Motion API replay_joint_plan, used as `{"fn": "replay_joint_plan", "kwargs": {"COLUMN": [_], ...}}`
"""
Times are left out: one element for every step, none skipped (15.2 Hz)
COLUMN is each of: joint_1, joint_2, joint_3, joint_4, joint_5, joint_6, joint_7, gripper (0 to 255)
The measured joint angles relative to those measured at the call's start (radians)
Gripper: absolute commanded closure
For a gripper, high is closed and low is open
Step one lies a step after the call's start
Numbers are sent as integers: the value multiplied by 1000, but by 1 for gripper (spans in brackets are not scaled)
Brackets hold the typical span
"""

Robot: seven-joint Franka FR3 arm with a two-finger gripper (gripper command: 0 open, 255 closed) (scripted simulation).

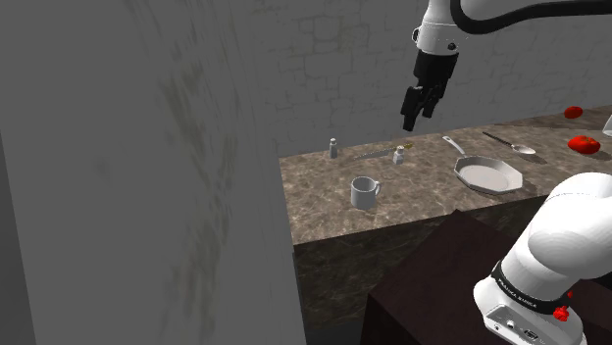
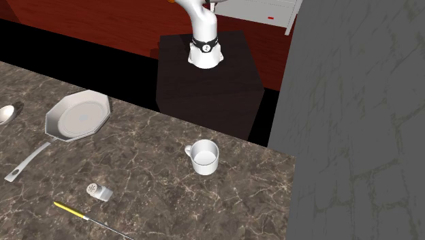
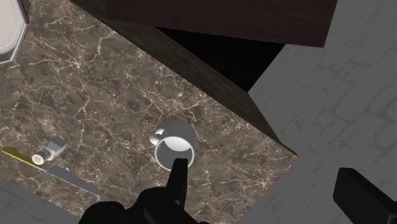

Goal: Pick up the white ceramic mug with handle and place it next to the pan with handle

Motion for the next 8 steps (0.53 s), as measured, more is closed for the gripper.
{"fn": "replay_joint_plan", "kwargs": {"joint_1": [0, -1, -1, -2, -3, -7, -8, -9], "joint_2": [0, 4, 18, 32, 42, 71, 95, 115], "joint_3": [0, -2, 0, 0, 0, -5, -5, -4], "joint_4": [0, -16, -27, -40, -63, -70, -83, -99], "joint_5": [0, -1, -1, -2, -2, -7, -8, -8], "joint_6": [0, 18, 43, 70, 102, 138, 174, 210], "joint_7": [0, -3, -2, -3, -4, -12, -13, -13], "gripper": [0, 0, 0, 0, 0, 0, 0, 0]}}
